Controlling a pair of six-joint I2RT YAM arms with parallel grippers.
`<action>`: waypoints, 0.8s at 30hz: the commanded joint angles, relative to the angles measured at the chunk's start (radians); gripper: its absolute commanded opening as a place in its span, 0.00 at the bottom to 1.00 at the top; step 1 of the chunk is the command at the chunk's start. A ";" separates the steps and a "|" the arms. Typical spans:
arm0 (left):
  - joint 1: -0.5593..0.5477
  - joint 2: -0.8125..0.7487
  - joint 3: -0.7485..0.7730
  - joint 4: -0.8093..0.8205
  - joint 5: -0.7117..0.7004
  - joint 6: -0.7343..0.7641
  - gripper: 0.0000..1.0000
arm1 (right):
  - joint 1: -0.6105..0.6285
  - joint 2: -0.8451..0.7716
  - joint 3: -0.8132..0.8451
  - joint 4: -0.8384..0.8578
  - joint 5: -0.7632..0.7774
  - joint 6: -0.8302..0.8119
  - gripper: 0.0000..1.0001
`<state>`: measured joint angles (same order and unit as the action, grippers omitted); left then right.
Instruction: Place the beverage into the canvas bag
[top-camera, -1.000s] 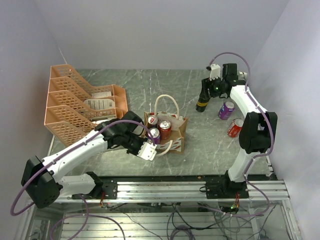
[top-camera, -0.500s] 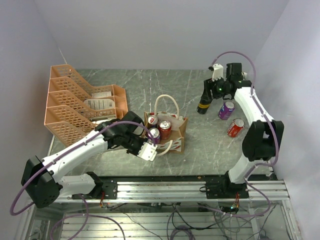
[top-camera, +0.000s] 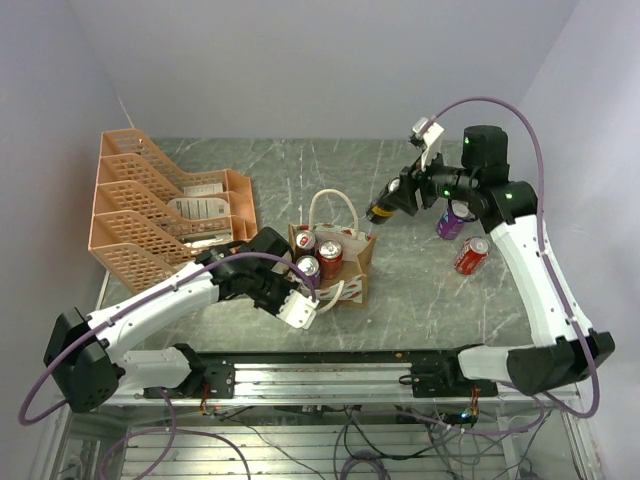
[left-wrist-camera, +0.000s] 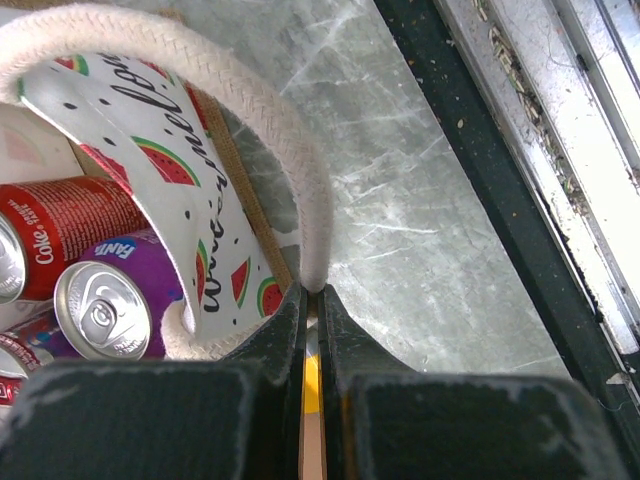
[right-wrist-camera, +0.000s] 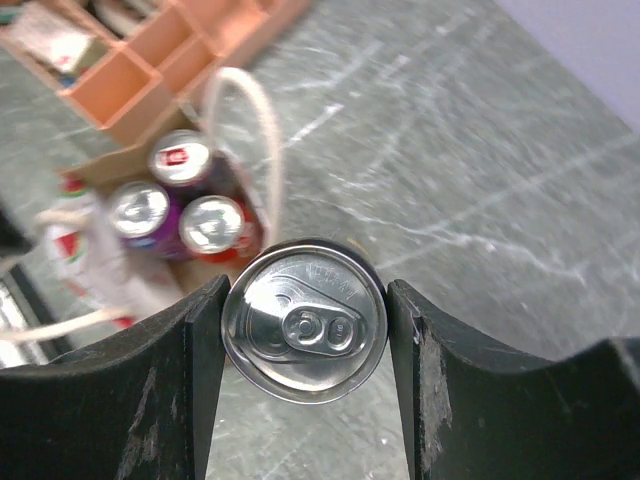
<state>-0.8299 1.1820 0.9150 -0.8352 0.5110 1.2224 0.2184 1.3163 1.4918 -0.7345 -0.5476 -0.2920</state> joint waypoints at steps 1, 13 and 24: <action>-0.021 0.019 -0.028 -0.026 -0.050 0.006 0.07 | 0.043 -0.072 0.016 -0.002 -0.227 -0.086 0.00; -0.024 0.040 -0.045 0.017 -0.065 0.000 0.07 | 0.313 0.042 0.015 -0.057 -0.277 -0.205 0.00; -0.026 0.059 -0.016 0.006 -0.008 -0.005 0.07 | 0.395 0.120 -0.028 -0.056 -0.213 -0.235 0.00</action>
<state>-0.8410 1.2327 0.8841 -0.8032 0.4644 1.2236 0.6014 1.4517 1.4658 -0.8310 -0.7601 -0.5034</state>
